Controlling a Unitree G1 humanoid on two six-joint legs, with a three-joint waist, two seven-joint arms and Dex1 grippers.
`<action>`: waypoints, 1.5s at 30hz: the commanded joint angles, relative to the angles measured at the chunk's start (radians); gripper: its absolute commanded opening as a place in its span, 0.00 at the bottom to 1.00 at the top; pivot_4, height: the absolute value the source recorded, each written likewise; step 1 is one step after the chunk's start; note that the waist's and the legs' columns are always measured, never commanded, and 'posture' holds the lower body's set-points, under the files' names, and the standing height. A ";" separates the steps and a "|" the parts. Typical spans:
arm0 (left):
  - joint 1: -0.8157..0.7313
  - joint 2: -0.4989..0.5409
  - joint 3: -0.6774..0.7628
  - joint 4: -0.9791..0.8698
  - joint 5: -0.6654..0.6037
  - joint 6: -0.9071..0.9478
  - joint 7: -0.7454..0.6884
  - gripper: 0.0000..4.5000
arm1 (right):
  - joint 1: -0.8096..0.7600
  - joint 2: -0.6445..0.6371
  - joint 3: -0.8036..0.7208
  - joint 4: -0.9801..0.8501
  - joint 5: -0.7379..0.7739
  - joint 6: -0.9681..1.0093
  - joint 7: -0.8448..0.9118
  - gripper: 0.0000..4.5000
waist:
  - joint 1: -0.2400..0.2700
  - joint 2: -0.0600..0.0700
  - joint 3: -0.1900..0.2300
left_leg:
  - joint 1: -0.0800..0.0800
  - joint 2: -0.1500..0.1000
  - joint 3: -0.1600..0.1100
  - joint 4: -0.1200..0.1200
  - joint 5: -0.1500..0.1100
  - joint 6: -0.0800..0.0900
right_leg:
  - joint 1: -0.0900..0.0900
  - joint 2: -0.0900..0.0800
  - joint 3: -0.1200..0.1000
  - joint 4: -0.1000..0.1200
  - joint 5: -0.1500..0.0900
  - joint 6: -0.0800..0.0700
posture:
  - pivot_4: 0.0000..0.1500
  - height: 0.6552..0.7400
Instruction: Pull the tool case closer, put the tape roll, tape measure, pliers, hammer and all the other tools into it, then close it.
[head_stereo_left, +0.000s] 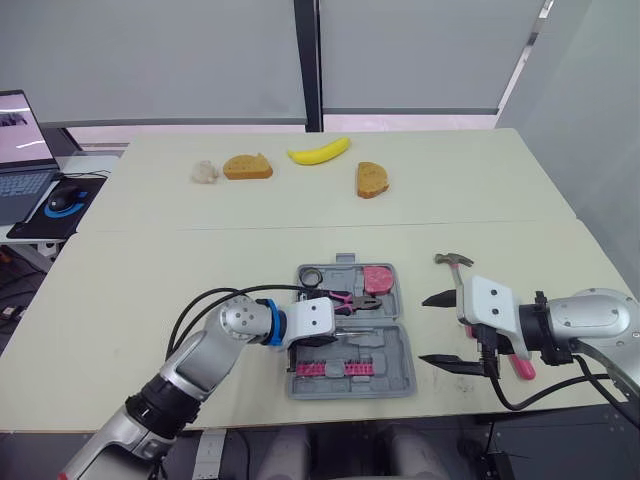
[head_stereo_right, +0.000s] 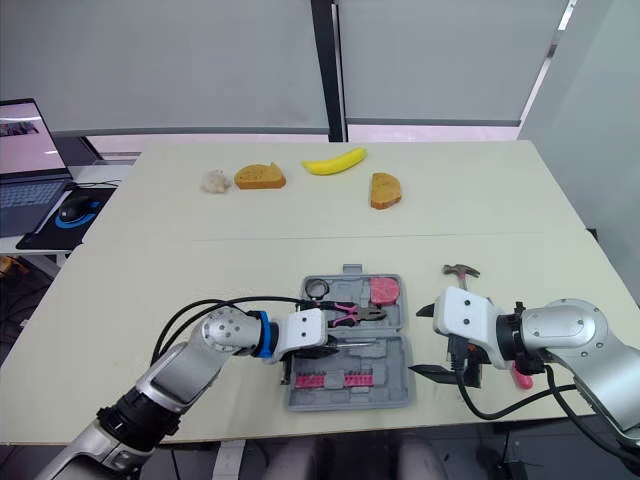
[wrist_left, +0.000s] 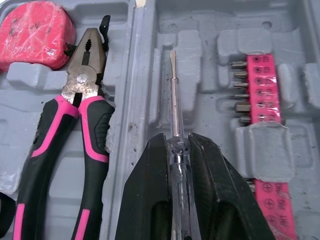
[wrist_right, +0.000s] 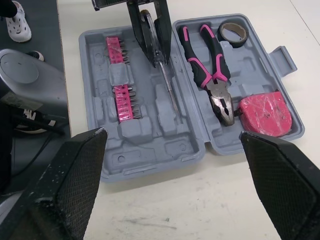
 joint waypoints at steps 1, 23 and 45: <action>-0.008 -0.016 -0.003 -0.012 0.014 -0.016 0.007 0.05 | -0.002 -0.017 -0.021 -0.032 -0.001 -0.010 0.000 1.00 | 0.000 0.000 0.000 | 0.000 0.000 0.000 0.000 0.000 0.000 | 0.000 0.000 0.000 0.000 0.000 0.000 | 1.00 1.00; -0.040 -0.058 0.004 0.034 0.041 -0.080 -0.022 0.21 | -0.017 -0.022 -0.029 -0.054 0.019 0.027 -0.002 1.00 | 0.000 0.000 0.000 | 0.000 0.000 0.000 0.000 0.000 0.000 | 0.000 0.000 0.000 0.000 0.000 0.000 | 1.00 1.00; -0.035 0.025 0.089 0.053 -0.072 -0.162 -0.150 0.32 | -0.022 -0.002 -0.014 -0.047 0.012 0.020 -0.025 1.00 | 0.000 0.000 0.000 | 0.000 0.000 0.000 0.001 0.000 0.000 | 0.000 0.000 0.000 0.000 0.000 0.000 | 1.00 1.00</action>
